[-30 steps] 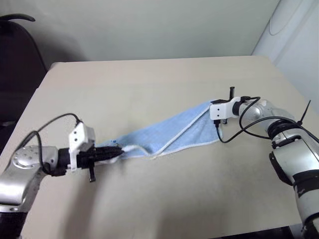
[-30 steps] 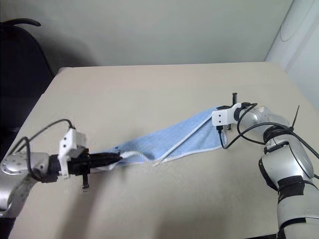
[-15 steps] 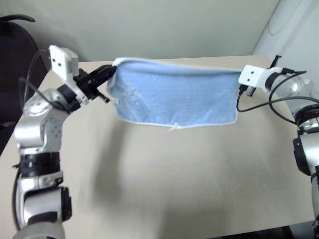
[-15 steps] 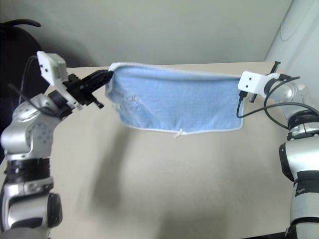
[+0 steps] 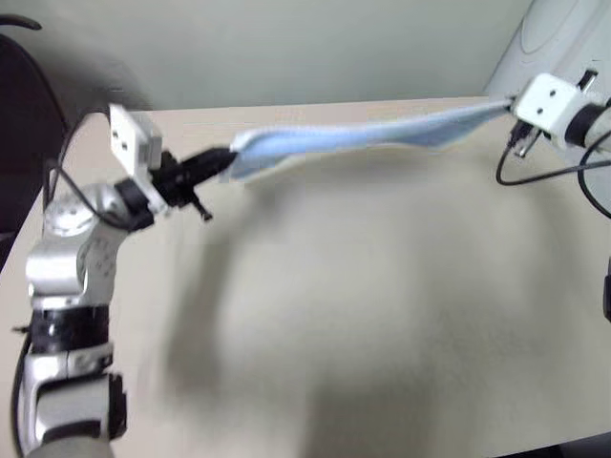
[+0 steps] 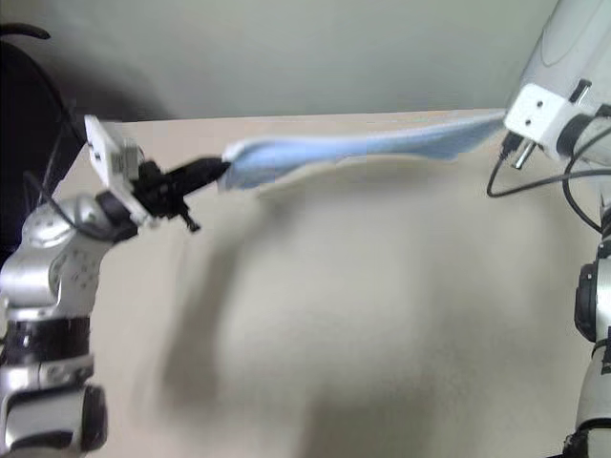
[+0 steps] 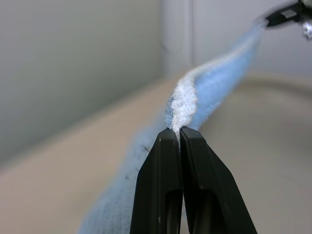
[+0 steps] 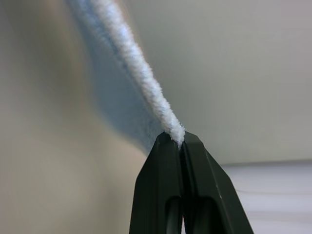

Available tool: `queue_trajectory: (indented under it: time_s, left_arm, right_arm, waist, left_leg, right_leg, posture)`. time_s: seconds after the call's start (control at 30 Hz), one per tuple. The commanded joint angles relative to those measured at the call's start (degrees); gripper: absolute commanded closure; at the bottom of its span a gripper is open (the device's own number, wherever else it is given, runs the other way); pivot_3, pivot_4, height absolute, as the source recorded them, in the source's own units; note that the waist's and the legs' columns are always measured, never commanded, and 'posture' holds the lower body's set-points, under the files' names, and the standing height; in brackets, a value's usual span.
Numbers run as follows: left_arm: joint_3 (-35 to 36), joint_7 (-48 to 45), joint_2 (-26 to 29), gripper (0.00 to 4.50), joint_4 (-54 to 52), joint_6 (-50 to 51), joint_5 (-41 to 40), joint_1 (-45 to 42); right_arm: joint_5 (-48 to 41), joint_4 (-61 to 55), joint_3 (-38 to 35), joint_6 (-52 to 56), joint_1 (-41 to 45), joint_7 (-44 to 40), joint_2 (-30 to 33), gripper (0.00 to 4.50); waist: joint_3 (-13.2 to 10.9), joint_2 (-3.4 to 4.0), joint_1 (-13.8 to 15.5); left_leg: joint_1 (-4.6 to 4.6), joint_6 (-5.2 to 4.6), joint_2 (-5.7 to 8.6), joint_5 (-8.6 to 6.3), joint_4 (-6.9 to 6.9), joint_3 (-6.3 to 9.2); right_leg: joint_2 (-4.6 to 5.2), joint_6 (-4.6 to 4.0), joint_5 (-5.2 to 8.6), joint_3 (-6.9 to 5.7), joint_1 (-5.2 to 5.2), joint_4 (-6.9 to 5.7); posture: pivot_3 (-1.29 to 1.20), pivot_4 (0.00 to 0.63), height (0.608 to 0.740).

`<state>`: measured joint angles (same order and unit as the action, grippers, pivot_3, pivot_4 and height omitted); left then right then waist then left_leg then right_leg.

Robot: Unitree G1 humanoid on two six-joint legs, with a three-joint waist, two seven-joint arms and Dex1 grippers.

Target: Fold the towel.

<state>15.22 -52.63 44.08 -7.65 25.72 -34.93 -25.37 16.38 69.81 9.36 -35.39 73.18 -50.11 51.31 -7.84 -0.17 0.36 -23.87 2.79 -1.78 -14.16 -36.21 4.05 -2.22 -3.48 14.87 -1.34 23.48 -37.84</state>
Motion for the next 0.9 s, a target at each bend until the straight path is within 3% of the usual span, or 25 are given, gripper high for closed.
queue_trajectory:
  time_s: [0.03,0.1,0.23,0.3,0.4,0.5,0.57,0.6,0.7,0.9]
  left_arm:
    - [5.19,-1.8,3.38,4.48,-18.15,5.47,-6.12,14.25]
    - [7.83,0.3,2.99,4.48,-24.92,8.21,-9.55,21.93]
    - [10.35,4.62,1.18,4.48,-31.93,11.26,-12.08,33.04]
    - [11.09,6.03,0.29,4.48,-34.67,12.01,-13.12,37.63]
    - [11.92,7.54,-1.02,4.48,-37.23,12.86,-15.97,42.41]
    - [11.71,8.81,-2.21,4.48,-37.43,12.48,-16.76,45.04]
    - [12.59,12.29,-3.97,4.48,-34.56,13.53,-20.27,42.98]
    - [12.94,13.84,-4.48,4.48,-32.86,14.1,-21.76,41.56]
    - [11.91,16.16,-4.61,4.48,-28.97,14.47,-21.09,37.97]
    - [8.6,18.8,-4.33,4.48,-19.94,16.23,-18.99,30.06]
  right_arm:
    - [-10.81,-9.2,-3.77,2.46,-12.44,-20.58,4.2,4.5]
    - [-15.24,-16.51,-5.07,7.34,-21.14,-26.6,5.69,4.5]
    - [-19.37,-27.96,-6.72,15.28,-32.58,-31.11,8.02,4.5]
    - [-20.06,-31.46,-6.95,18.18,-36.02,-32.93,9.71,4.5]
    - [-20.19,-33.74,-6.86,19.93,-37.52,-33.5,10.67,4.5]
    - [-18.16,-31.47,-5.87,18.94,-33.58,-31.57,9.23,4.5]
    - [-15.29,-27.96,-4.45,16.82,-28.48,-28.95,7.42,4.5]
    - [-13.72,-25.88,-3.5,15.7,-25.63,-27.82,6.37,4.5]
    - [-9.76,-19.91,-0.81,12.91,-18.75,-24.94,3.07,4.5]
    - [0.47,-5.91,5.79,8.85,-6.24,-12.75,-6.9,4.5]
  waist:
    - [0.07,-0.11,0.38]
    - [0.06,-0.1,1.17]
    - [-0.02,0.04,1.3]
    - [-0.06,0.06,0.98]
    - [-0.17,-0.07,0.61]
    - [-0.18,-0.06,0.05]
    - [-0.11,0.09,-0.22]
    - [-0.09,0.13,-0.36]
    - [-0.06,0.15,-0.33]
    - [-0.02,0.2,-0.27]
  left_leg:
    - [-0.01,-0.02,-0.01,-0.02,0.0,-0.01]
    - [-0.07,-0.02,-0.03,-0.11,-0.15,-0.01]
    - [0.1,-0.01,-0.09,-0.11,-0.56,-0.07]
    - [0.72,-0.07,-0.09,-0.15,-0.5,-0.14]
    - [2.3,-0.86,-0.11,-0.42,0.02,-0.16]
    - [3.87,-0.91,-0.11,-0.41,0.19,-0.24]
    - [4.28,-0.98,-0.09,-0.46,0.18,-0.31]
    - [4.31,-1.02,-0.08,-0.48,0.16,-0.33]
    - [4.23,-1.05,-0.09,-0.5,0.08,-0.35]
    - [3.03,-0.57,-0.09,-0.34,0.09,-0.29]
  right_leg:
    - [-0.04,0.0,0.0,0.01,-0.01,-0.01]
    - [-0.09,0.03,0.02,0.11,-0.08,-0.04]
    - [-0.09,0.08,0.01,0.29,-0.31,-0.25]
    - [-0.05,0.1,0.0,0.38,-0.72,-0.18]
    - [-0.05,-0.06,-0.03,0.49,-2.25,-0.21]
    - [-0.39,-0.3,0.47,1.09,-3.72,-0.17]
    - [-0.51,0.41,0.98,1.44,-4.08,-0.2]
    - [-0.51,0.73,0.81,1.48,-4.07,-0.23]
    - [-0.52,0.34,0.51,1.55,-3.68,-0.36]
    - [-0.52,0.14,0.51,1.57,-2.34,-0.45]
  posture:
    - [0.0,0.15,0.74]
    - [0.0,0.15,0.74]
    - [0.0,0.15,0.74]
    - [0.0,0.15,0.74]
    - [0.0,0.15,0.74]
    - [0.0,0.15,0.74]
    - [0.0,0.15,0.74]
    - [0.0,0.15,0.74]
    - [0.0,0.15,0.74]
    - [0.0,0.15,0.74]
